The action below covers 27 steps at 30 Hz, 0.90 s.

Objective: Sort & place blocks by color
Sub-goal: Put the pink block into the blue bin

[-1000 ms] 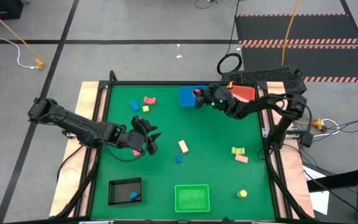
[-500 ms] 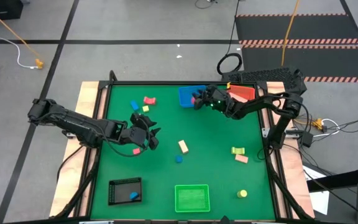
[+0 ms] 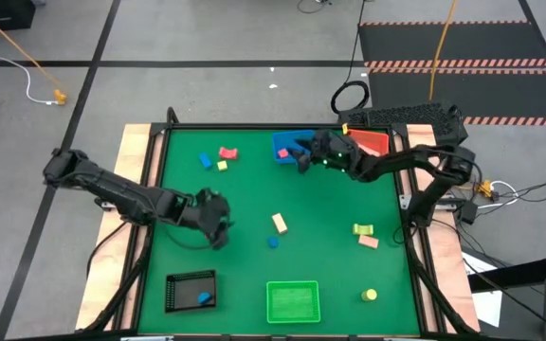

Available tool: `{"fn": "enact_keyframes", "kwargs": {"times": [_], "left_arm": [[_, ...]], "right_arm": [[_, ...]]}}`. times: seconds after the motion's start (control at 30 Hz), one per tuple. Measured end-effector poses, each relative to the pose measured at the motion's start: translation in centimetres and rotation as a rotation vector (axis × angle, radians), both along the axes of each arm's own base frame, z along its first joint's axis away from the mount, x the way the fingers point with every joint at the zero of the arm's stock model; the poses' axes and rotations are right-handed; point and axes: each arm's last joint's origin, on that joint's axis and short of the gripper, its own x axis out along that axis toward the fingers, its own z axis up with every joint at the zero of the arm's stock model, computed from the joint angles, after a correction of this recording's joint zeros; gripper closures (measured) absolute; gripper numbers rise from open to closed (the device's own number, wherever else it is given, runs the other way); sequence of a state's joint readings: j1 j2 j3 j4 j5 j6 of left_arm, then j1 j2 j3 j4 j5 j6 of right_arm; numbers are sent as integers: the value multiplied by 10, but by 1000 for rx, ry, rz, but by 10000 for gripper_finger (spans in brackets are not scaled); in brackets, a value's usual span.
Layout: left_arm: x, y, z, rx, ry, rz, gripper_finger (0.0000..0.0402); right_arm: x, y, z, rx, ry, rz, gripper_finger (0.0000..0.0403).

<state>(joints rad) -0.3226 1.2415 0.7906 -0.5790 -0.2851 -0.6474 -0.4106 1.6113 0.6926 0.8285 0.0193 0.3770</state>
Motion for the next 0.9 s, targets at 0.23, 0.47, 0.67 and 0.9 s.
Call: {"fn": "enact_keyframes", "kwargs": {"times": [0.23, 0.47, 0.67, 0.9], "left_arm": [[-34, -20, -21, -40, 216, 81, 247], [-50, -19, -60, -53, 201, 155, 247], [-56, -14, -76, -27, 166, 181, 247], [-54, -14, -87, -36, 63, 92, 247]], "right_arm": [[6, 59, 28, -208, 23, 171, 143], [9, 98, 37, -340, 41, 170, 131], [9, 107, 33, -339, 80, 179, 123], [8, 107, 27, -301, 134, 182, 121]]}}
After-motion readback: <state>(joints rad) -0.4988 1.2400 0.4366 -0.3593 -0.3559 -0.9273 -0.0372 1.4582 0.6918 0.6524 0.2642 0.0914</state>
